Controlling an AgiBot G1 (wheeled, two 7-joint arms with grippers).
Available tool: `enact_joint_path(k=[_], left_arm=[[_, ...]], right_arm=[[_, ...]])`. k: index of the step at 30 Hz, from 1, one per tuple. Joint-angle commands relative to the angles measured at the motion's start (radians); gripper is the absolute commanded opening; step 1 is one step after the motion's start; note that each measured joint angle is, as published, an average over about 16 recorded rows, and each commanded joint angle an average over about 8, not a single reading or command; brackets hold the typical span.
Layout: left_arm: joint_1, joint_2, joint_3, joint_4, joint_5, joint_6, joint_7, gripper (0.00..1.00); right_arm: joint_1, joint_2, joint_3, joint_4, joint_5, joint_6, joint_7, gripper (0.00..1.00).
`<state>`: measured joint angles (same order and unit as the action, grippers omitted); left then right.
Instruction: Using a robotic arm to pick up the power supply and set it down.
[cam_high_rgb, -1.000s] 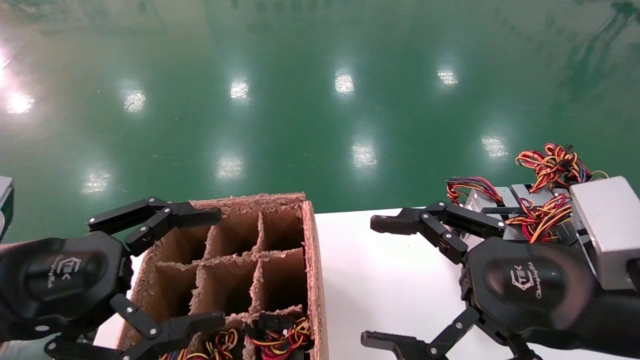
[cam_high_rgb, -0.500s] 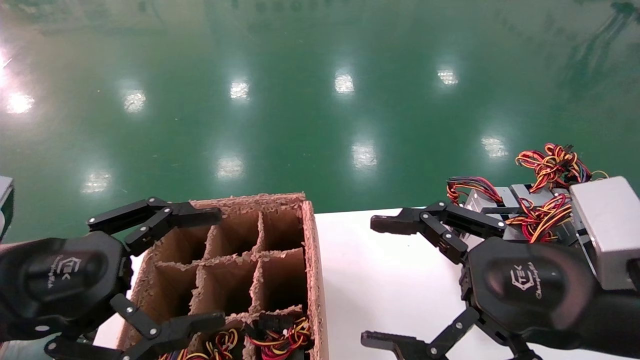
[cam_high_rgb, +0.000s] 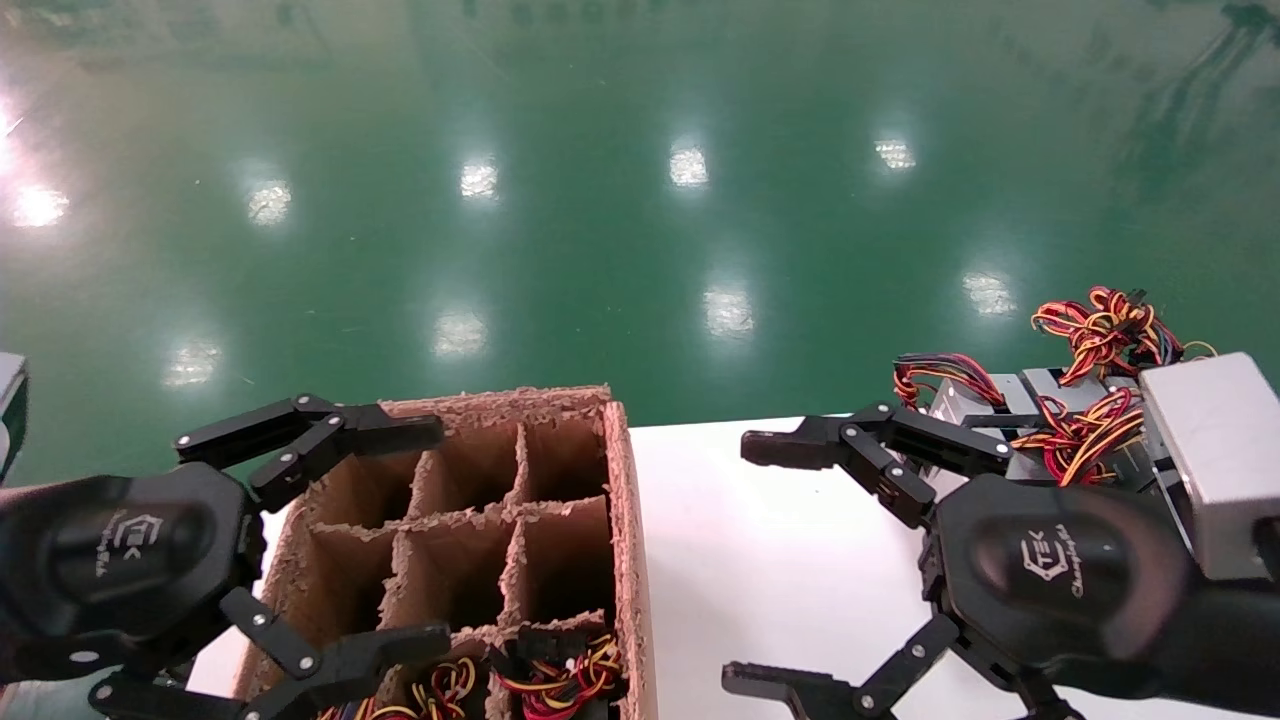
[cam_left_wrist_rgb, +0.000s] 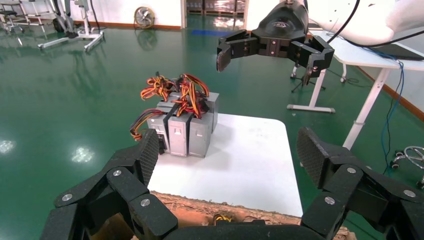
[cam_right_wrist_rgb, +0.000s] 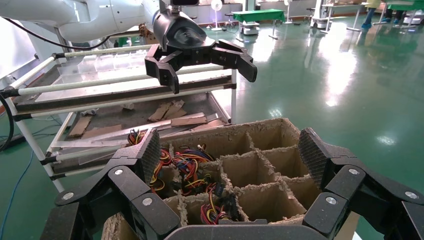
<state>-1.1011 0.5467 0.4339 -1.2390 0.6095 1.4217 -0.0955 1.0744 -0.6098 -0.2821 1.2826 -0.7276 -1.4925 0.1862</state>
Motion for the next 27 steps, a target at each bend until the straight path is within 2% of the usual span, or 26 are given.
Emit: enact_joint_path(k=[1, 4, 5, 16, 21, 27], left_arm=[[0.000, 0.000, 0.000, 0.000, 0.000, 0.000, 0.000, 0.46], [0.000, 0.000, 0.000, 0.000, 0.000, 0.000, 0.000, 0.09], [0.000, 0.000, 0.000, 0.000, 0.000, 0.000, 0.000, 0.00], [0.000, 0.000, 0.000, 0.000, 0.000, 0.000, 0.000, 0.00], [0.000, 0.000, 0.000, 0.000, 0.000, 0.000, 0.000, 0.00], [0.000, 0.000, 0.000, 0.000, 0.000, 0.000, 0.000, 0.00]], right_arm=[[0.000, 0.000, 0.000, 0.000, 0.000, 0.000, 0.000, 1.00], [0.000, 0.000, 0.000, 0.000, 0.000, 0.000, 0.000, 1.00], [0.000, 0.000, 0.000, 0.000, 0.000, 0.000, 0.000, 1.00], [0.000, -0.018, -0.012, 0.004, -0.010, -0.002, -0.003, 1.00], [0.024, -0.080, -0.053, 0.007, -0.056, -0.006, -0.013, 1.00], [0.077, -0.185, -0.129, -0.017, -0.163, -0.009, -0.036, 1.00]])
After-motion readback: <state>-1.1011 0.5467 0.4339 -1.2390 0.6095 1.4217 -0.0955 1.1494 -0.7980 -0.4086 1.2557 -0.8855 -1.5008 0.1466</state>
